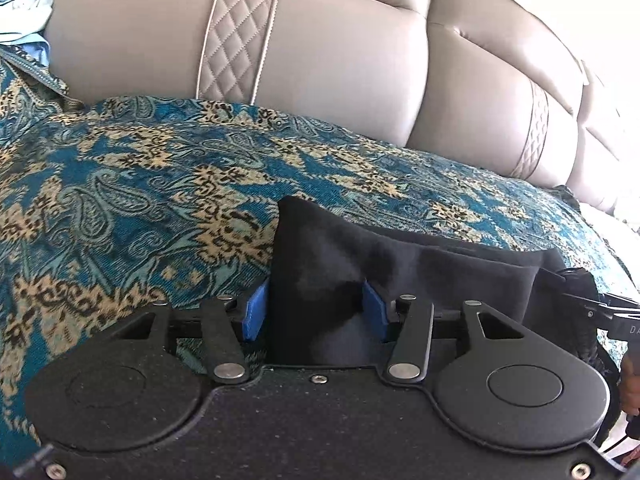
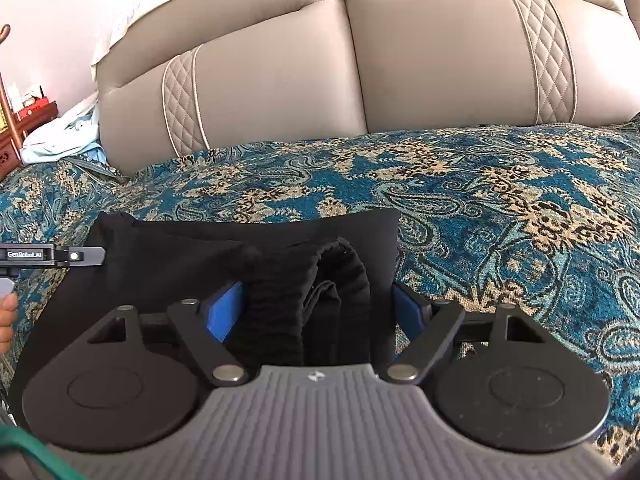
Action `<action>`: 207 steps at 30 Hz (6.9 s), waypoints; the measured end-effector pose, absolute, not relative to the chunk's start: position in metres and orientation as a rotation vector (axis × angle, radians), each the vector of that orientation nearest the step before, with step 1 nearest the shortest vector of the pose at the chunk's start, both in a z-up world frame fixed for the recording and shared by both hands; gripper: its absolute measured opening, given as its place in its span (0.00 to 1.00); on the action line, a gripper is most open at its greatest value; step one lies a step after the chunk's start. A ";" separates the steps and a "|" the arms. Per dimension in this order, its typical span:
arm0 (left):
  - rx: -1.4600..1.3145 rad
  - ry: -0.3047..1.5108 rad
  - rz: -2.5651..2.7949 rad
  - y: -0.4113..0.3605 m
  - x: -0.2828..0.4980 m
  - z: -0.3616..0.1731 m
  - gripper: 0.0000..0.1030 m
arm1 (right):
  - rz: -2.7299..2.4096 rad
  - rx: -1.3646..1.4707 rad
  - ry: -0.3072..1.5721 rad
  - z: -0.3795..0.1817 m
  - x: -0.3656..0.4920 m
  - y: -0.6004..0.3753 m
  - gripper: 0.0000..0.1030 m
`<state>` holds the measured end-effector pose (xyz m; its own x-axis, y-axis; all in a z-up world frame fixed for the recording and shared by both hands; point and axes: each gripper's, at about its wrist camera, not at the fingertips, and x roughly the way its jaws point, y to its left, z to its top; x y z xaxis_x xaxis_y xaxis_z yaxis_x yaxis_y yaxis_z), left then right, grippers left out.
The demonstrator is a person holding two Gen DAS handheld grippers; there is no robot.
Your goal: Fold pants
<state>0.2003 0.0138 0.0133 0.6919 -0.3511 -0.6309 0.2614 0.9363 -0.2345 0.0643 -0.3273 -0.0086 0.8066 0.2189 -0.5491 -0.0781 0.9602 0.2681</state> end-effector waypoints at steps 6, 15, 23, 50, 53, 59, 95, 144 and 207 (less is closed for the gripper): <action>-0.155 0.748 -0.435 0.018 0.209 0.014 0.50 | 0.168 0.269 0.603 -0.009 0.062 -0.330 0.74; -0.195 0.765 -0.544 0.039 0.216 0.009 0.49 | 0.170 0.302 0.589 -0.009 0.058 -0.330 0.71; -0.148 0.710 -0.526 0.020 0.220 0.004 0.61 | 0.207 0.326 0.563 -0.013 0.064 -0.333 0.67; 0.089 0.550 -0.072 0.015 0.258 0.036 0.16 | 0.203 0.305 0.532 0.017 0.145 -0.248 0.33; 0.092 0.545 -0.044 0.022 0.283 0.041 0.16 | 0.187 0.315 0.523 0.021 0.170 -0.234 0.33; 0.103 0.559 -0.010 0.032 0.321 0.034 0.16 | 0.137 0.314 0.522 0.019 0.205 -0.217 0.33; 0.097 0.633 0.072 0.043 0.348 0.006 0.71 | -0.024 0.268 0.542 0.001 0.217 -0.205 0.85; 0.100 0.590 -0.021 0.037 0.113 -0.009 1.00 | -0.121 -0.022 0.384 -0.025 0.031 -0.127 1.00; 0.041 0.581 -0.019 0.039 0.107 -0.013 1.00 | -0.113 -0.035 0.426 -0.027 0.038 -0.122 1.00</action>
<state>0.1070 0.0390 -0.0130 0.8359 -0.0065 -0.5488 0.0298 0.9990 0.0337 0.0382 -0.1218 -0.0271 0.9047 -0.1164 -0.4099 0.1019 0.9932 -0.0571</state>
